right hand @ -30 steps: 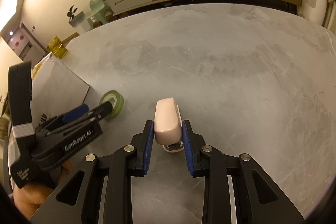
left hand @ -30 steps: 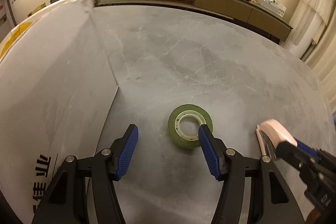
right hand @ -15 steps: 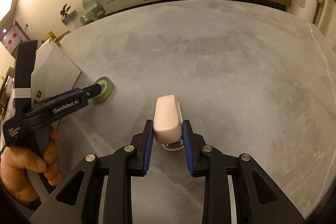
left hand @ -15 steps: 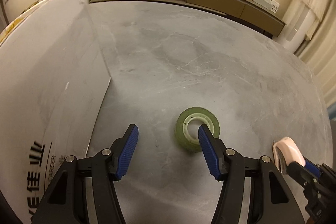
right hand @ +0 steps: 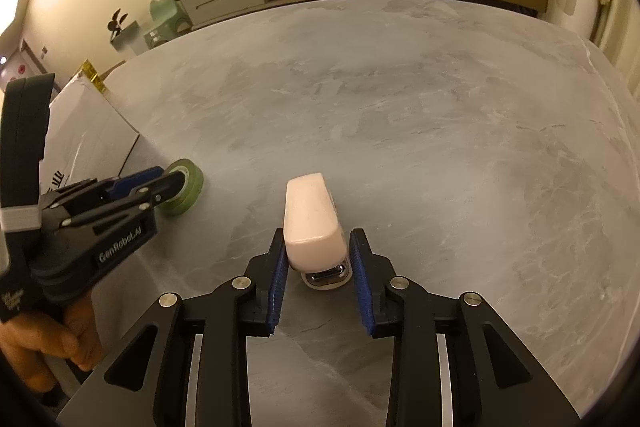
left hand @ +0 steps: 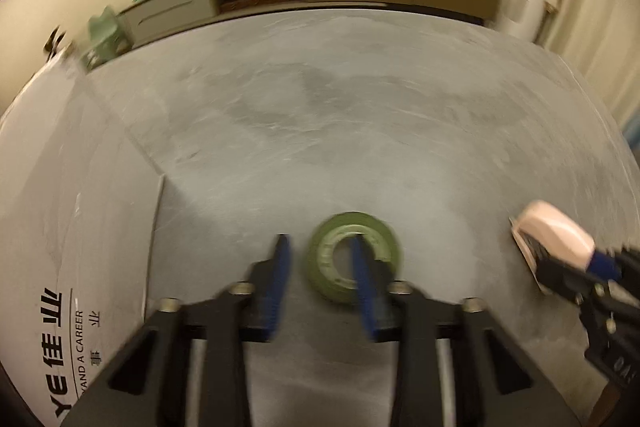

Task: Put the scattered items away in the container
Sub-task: 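Grasp the pink stapler with the right tool while the left tool grasps the green tape roll, then carry the stapler and tape roll over the white box with both tools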

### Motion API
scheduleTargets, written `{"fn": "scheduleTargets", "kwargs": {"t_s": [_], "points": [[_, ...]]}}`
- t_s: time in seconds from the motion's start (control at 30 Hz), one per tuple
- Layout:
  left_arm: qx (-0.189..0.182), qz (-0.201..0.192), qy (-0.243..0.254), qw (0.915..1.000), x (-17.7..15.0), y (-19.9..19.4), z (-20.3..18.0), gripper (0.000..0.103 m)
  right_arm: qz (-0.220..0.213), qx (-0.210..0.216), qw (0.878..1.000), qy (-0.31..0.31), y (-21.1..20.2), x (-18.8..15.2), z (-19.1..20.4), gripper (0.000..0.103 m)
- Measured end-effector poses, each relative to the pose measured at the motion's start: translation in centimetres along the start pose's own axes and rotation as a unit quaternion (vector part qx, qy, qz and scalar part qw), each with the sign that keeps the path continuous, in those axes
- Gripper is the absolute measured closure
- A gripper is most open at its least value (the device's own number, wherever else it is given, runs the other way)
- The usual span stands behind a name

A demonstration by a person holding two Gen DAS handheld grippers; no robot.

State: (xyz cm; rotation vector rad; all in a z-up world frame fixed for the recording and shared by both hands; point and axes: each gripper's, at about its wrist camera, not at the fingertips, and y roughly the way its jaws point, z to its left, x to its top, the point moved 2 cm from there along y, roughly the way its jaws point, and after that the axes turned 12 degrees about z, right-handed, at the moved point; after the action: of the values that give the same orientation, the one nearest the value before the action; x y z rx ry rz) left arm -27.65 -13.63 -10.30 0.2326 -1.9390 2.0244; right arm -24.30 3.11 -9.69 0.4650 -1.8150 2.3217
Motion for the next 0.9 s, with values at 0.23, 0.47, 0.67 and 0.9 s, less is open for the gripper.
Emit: {"fn": "scheduleTargets", "kwargs": {"t_s": [0.23, 0.47, 0.67, 0.9], "points": [[-0.022, -0.003, 0.006, 0.9997, -0.7, -0.8, -0.7, 0.087, -0.006, 0.016, 1.0, 0.001, -0.3, -0.2, 0.0, 0.076], [-0.024, -0.009, 0.006, 0.9996, -1.9, -1.9, -0.8, 0.088, -0.007, 0.036, 0.999, 0.006, -1.0, -0.6, 0.1, 0.076], [-0.026, -0.017, 0.011, 0.9994, -2.8, -3.4, -0.9, 0.088, -0.005, 0.045, 0.999, 0.004, -1.4, -1.2, 0.4, 0.076], [-0.029, -0.021, 0.024, 0.999, -4.3, -5.1, -1.4, 0.088, -0.007, 0.05, 0.999, 0.002, -2.3, -2.1, 0.7, 0.078]]}}
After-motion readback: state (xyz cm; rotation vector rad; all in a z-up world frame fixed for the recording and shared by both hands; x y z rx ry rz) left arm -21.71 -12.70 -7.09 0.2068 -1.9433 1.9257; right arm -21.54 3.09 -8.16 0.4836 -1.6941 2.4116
